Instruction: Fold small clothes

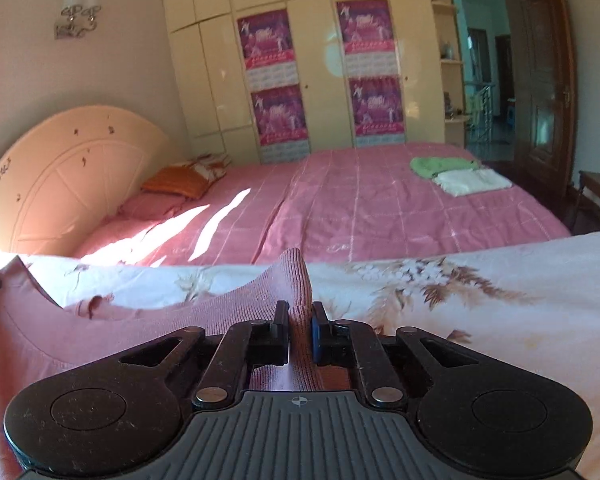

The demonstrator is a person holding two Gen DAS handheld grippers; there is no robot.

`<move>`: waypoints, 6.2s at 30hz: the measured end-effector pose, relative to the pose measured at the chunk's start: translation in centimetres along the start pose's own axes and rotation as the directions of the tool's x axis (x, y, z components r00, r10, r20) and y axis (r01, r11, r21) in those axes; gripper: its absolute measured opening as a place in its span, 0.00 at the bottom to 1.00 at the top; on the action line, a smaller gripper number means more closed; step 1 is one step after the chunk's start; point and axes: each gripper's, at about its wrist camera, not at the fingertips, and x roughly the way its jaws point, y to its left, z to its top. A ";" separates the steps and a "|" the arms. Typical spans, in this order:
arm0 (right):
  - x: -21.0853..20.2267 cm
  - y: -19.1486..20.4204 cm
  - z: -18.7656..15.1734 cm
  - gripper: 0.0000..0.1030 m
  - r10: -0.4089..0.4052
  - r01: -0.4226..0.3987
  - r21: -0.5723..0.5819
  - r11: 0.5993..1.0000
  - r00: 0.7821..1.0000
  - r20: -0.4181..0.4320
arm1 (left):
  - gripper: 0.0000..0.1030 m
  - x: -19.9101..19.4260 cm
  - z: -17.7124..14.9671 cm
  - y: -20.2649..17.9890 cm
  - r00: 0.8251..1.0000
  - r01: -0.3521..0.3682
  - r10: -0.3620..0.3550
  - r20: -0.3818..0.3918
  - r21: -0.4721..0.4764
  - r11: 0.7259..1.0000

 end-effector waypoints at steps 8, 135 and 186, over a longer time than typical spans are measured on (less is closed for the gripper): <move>3.5 -1.6 -0.6 0.09 -0.053 0.063 0.067 0.996 0.990 -0.131 | 0.06 2.3 -1.3 0.1 0.996 -0.034 0.032 -0.087 -0.027 0.999; -4.1 13.8 -7.2 0.00 0.242 -0.195 0.259 0.946 0.956 -0.163 | 0.48 -8.6 -12.8 0.7 0.996 -0.055 0.091 -0.004 -0.823 0.566; -13.0 -9.5 -4.3 0.42 0.407 -0.325 0.596 0.734 0.913 -0.003 | 0.60 -4.3 -4.2 -23.0 0.976 -0.119 0.065 -0.208 -0.254 0.960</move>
